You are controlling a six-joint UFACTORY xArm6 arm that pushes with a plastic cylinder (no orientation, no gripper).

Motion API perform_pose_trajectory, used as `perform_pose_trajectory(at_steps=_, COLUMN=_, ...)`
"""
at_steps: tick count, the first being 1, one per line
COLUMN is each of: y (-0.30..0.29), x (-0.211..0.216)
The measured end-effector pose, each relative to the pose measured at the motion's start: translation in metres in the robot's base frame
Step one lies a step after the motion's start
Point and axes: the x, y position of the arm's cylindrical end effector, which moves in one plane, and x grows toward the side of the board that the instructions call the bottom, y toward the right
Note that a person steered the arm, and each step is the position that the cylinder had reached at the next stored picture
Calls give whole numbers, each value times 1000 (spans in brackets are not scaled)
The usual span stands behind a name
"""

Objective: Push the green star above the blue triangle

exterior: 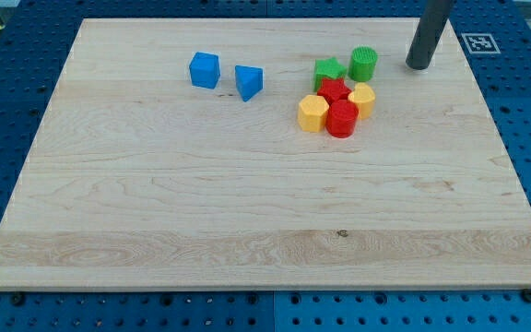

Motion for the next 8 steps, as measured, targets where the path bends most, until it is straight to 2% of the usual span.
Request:
perform_pose_trajectory(at_steps=2, y=-11, x=0)
perform_pose_trajectory(at_steps=4, y=-38, x=22)
perform_pose_trajectory(at_steps=6, y=-94, x=48)
perform_pose_trajectory(at_steps=7, y=-134, x=45)
perform_pose_trajectory(at_steps=8, y=-181, x=25)
